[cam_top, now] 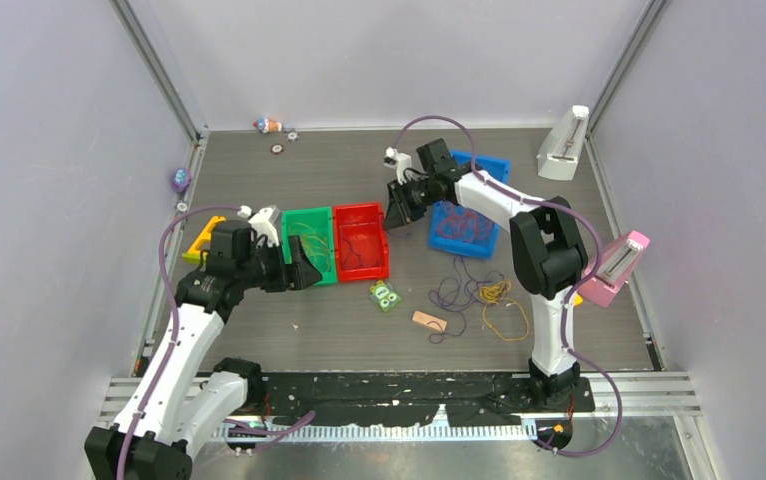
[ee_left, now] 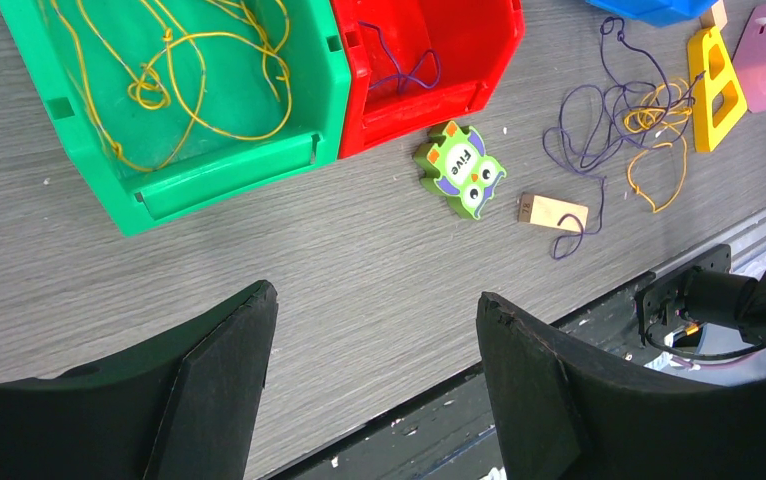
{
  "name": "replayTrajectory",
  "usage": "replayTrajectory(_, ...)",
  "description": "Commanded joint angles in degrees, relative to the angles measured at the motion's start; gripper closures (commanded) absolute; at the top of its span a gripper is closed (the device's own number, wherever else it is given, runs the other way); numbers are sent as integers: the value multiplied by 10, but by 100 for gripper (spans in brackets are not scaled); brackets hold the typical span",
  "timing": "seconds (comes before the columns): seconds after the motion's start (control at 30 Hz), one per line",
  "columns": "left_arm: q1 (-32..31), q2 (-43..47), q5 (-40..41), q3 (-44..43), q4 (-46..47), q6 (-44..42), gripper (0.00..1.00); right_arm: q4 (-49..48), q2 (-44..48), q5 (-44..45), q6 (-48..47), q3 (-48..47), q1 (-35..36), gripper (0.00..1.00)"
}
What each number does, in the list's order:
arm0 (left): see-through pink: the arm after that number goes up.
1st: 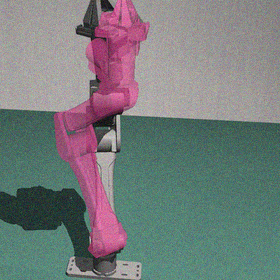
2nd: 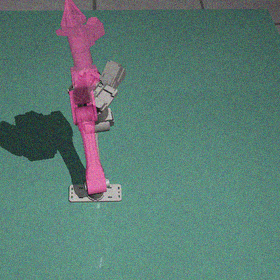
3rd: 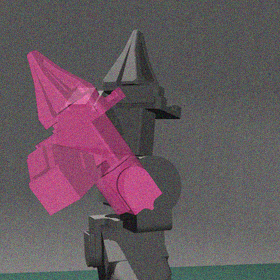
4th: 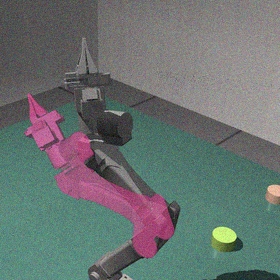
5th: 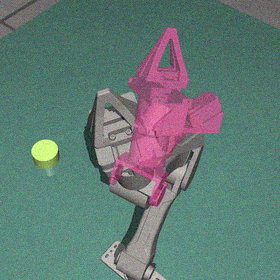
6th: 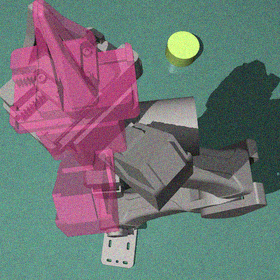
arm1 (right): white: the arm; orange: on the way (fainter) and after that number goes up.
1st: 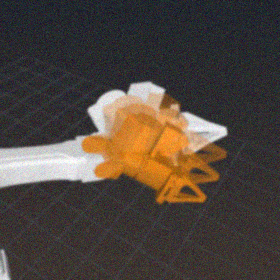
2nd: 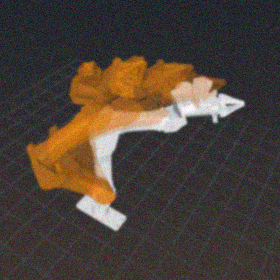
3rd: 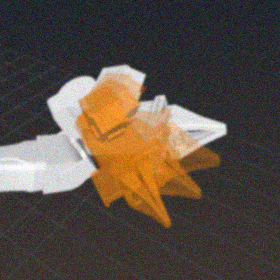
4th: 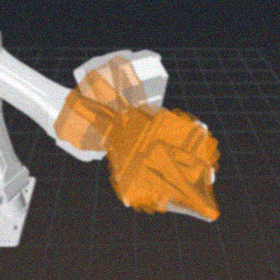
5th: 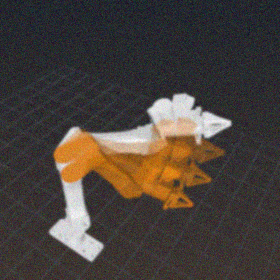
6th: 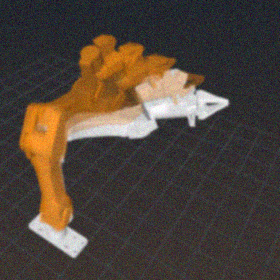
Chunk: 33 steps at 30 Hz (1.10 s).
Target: Untangle the cables
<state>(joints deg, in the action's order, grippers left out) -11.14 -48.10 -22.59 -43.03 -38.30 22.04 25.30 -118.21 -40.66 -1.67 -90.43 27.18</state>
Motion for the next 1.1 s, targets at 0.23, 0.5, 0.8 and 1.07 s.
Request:
replayTrajectory(0.23, -1, 11, -11, 2, 20, -3, 26, -1, 39, 5, 4, -7, 7, 92)
replayTrajectory(0.5, -1, 10, -11, 1, 20, -4, 26, 1, 58, 4, 5, -5, 8, 95)
replayTrajectory(0.8, -1, 12, -12, 3, 20, -5, 26, 1, 74, 19, 5, 1, -1, 24)
replayTrajectory(1.07, -1, 19, -15, 6, 23, -8, 25, -50, 42, -35, 27, -1, -46, 8)
